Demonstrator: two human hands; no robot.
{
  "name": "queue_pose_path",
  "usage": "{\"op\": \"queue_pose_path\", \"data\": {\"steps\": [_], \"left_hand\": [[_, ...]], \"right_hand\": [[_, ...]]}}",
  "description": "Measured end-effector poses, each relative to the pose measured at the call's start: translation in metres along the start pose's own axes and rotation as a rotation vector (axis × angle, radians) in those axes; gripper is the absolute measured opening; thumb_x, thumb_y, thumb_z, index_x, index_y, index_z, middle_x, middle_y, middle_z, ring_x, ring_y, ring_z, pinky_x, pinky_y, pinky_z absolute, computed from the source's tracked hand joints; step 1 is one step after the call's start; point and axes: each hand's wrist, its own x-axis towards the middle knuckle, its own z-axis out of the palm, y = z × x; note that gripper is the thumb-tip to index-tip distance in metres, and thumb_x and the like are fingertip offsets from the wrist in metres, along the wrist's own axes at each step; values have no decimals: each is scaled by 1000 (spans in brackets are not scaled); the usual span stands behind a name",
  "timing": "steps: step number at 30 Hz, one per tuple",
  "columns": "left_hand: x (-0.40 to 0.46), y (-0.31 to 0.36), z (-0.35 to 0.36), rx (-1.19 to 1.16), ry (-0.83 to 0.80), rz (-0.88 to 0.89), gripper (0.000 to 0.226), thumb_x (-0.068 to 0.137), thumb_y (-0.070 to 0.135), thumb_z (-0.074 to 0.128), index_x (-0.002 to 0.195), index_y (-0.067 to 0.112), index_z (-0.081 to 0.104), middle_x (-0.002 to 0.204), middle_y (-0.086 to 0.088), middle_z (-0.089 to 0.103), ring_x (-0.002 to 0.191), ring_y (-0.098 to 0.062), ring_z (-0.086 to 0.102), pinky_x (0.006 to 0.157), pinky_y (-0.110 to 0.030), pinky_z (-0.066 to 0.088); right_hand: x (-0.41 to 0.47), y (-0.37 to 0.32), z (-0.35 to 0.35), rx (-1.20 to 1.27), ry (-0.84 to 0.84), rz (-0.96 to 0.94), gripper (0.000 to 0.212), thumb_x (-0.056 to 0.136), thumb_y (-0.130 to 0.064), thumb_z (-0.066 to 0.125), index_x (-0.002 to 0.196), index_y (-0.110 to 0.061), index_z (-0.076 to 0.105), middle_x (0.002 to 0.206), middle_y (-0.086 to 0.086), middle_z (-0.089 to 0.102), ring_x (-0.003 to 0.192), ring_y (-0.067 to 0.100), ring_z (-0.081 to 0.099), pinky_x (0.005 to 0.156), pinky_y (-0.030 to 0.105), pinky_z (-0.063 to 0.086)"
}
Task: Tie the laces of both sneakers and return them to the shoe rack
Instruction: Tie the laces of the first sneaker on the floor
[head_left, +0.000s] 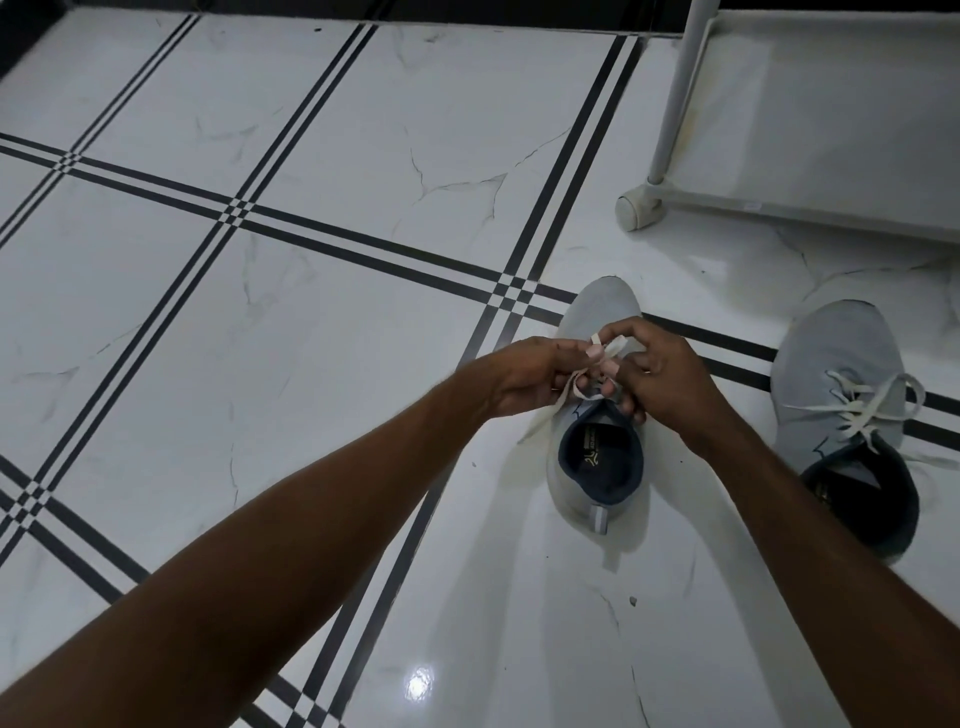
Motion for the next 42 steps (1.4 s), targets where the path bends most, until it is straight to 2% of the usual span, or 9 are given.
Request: {"op": "queue_pose_path", "data": {"steps": [7,14,21,25,30,34,38,40,42], "left_hand": [[0,-2,3,54,16,74,16,99,15,54,100,10,69,72,0,59,61,-8,48,62,-18,45],[-6,13,4,1004,280,494,11,78,24,81,79,13,79,68,1,73,62,-5,63,63,-23,49],[-8,-16,21,1530,585,911,6,81,18,65,78,14,69,73,-2,67,63,-21,62,53,-23,29],[-7,-22,33,1254,597,799,3,77,13,71,75,15,70,74,5,62,66,-14,58,55,-24,34],[-23,-10,-11,713,341,479,19,75,11,83,74,-1,69,84,-17,72,78,-20,65,74,-27,51],[-37,-43,-40,456,186,179,16,85,1,73,74,7,62,78,-4,70,73,-9,62,68,-24,53],[-33,-45,-39,330,225,124,23,87,-3,68,71,13,62,77,0,69,70,-9,58,59,-18,47],[-34,-36,-38,242,246,112,21,88,3,70,71,15,63,84,-5,68,69,-9,56,56,-17,44],[-33,-29,-33,125,194,130,15,93,11,66,79,13,62,101,-13,68,66,-8,53,52,-16,40]], "right_hand": [[4,16,-3,339,-28,163,23,91,-3,64,108,-12,51,65,5,66,48,12,51,43,22,44],[8,14,-4,356,-26,272,9,95,-1,55,97,-8,60,61,7,64,48,14,51,42,22,45],[11,10,-9,320,-156,331,24,99,-2,47,111,-12,65,67,9,67,48,11,54,44,20,47],[11,10,-10,261,-207,338,25,99,1,46,104,-9,68,72,8,72,50,10,54,44,17,45],[11,36,-22,0,154,278,10,90,-4,65,90,-1,74,70,19,70,53,23,64,54,28,57],[6,58,-26,-321,288,169,18,79,3,62,73,-7,75,60,8,68,43,13,64,47,23,55],[3,68,-20,-642,347,73,17,76,-7,63,70,-17,76,67,8,70,67,27,66,59,27,44],[1,64,-22,-640,380,49,14,80,-9,65,76,-14,78,70,10,72,66,23,62,61,26,39],[0,54,-21,-440,405,45,15,85,-17,64,82,-17,78,72,7,73,64,22,64,65,31,50]]}}
